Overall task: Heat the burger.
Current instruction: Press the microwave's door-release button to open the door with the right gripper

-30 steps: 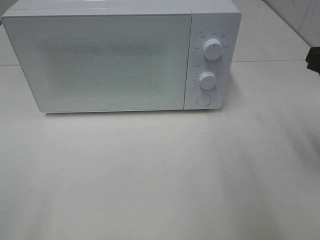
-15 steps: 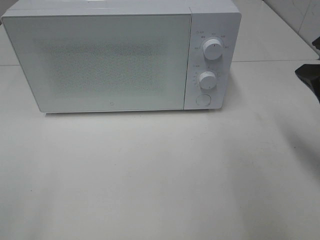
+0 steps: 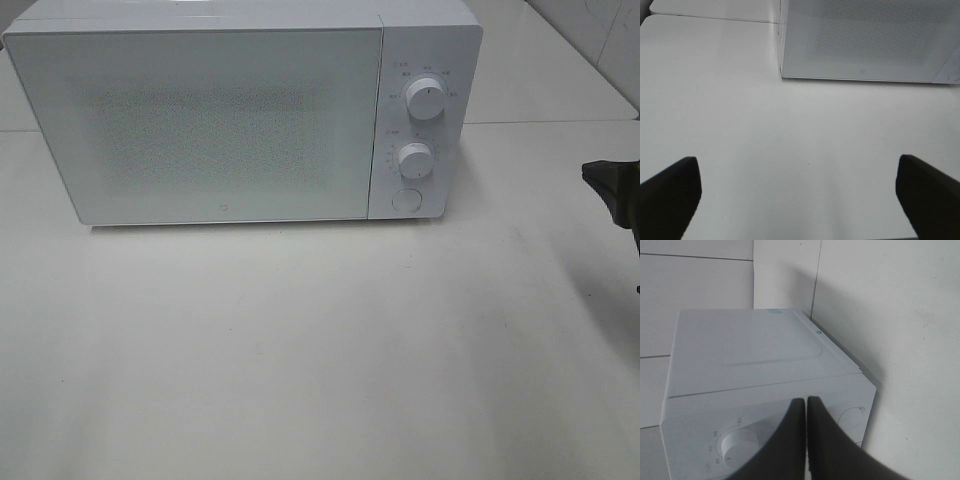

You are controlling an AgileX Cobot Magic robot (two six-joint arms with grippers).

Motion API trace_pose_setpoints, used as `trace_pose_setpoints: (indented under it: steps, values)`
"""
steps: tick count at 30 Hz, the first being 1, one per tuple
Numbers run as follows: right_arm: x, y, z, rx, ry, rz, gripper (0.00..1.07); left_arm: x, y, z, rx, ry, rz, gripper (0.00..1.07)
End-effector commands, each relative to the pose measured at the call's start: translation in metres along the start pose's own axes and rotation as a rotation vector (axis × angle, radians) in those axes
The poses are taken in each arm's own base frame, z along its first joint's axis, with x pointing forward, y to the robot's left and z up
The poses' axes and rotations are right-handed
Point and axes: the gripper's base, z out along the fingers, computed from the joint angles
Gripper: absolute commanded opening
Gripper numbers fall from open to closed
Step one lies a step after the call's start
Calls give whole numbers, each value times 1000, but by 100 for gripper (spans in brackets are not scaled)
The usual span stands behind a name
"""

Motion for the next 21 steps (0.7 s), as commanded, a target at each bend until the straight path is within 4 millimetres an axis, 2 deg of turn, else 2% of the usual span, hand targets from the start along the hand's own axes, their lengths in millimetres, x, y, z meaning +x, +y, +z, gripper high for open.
trace_pose_setpoints:
  steps: [1,16,19,21]
  values:
    - [2,2,0,-10,-22,37,0,0,0,-2,0,-24,-10,98]
    - [29,6,-4,-16,-82,16,0,0,0,-2,0,-24,-10,98]
    - [35,3,-1,-13,-71,9,0,0,0,-2,0,-24,-10,98]
    - [45,-7,5,29,-48,22,0,0,0,-2,0,-24,-10,98]
